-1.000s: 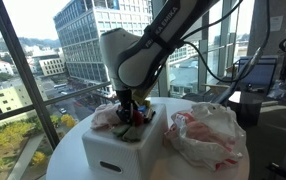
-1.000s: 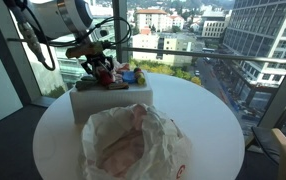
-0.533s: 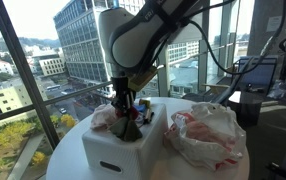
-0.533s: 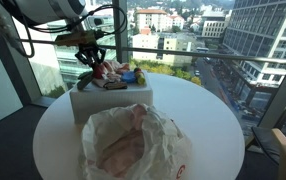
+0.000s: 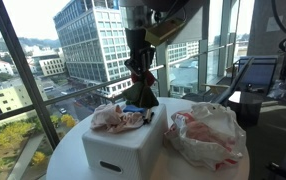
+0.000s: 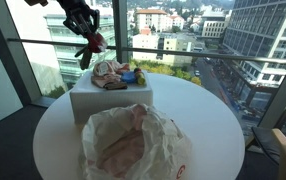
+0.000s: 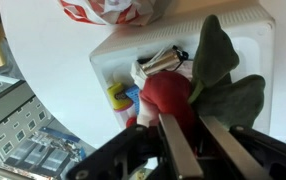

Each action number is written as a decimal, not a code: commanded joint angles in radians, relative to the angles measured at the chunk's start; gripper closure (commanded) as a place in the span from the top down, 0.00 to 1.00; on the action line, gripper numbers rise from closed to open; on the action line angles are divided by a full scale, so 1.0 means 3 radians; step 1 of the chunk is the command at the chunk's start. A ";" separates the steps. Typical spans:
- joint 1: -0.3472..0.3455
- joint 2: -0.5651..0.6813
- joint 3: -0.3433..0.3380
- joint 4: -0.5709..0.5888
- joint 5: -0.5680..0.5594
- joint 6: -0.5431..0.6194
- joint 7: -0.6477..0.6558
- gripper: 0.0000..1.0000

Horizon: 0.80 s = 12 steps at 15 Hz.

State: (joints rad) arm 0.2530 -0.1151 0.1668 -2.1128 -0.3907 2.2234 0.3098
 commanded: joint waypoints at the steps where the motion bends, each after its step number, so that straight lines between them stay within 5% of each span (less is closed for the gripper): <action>1: -0.0239 -0.0732 0.0010 -0.0560 0.0093 -0.0364 0.0291 0.09; 6: -0.0634 -0.1009 -0.0142 -0.1032 0.0320 -0.0803 0.0386 0.09; 12: -0.0837 -0.0506 -0.0301 -0.1140 0.0595 -0.0858 0.0233 0.09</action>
State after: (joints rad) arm 0.0196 -0.3398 0.0791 -2.4744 -0.2436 1.9719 0.3923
